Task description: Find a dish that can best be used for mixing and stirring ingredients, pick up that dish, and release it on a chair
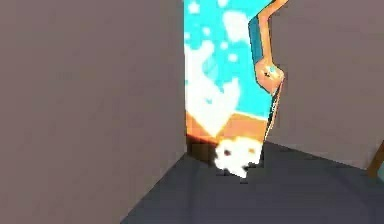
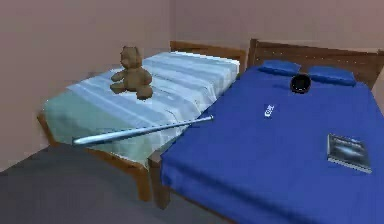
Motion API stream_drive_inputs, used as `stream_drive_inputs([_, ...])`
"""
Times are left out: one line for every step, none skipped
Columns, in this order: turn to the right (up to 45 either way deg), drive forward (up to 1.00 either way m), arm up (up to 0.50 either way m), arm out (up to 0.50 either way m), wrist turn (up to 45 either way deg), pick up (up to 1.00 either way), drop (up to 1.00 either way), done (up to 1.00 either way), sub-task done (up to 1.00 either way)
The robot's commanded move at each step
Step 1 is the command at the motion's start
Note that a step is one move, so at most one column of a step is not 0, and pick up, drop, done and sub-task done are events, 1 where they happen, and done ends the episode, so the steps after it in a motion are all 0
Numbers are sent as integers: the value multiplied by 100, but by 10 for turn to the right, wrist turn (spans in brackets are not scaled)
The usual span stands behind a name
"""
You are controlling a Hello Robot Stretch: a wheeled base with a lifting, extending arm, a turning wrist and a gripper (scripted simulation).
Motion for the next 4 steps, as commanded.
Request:
stream_drive_inputs([-450, 0, 0, 0, 0, 0, 0, 0, 0])
stream_drive_inputs([-450, 0, 0, 0, 0, 0, 0, 0, 0])
stream_drive_inputs([-450, 0, 0, 0, 0, 0, 0, 0, 0])
stream_drive_inputs([-210, 0, 0, 0, 0, 0, 0, 0, 0])
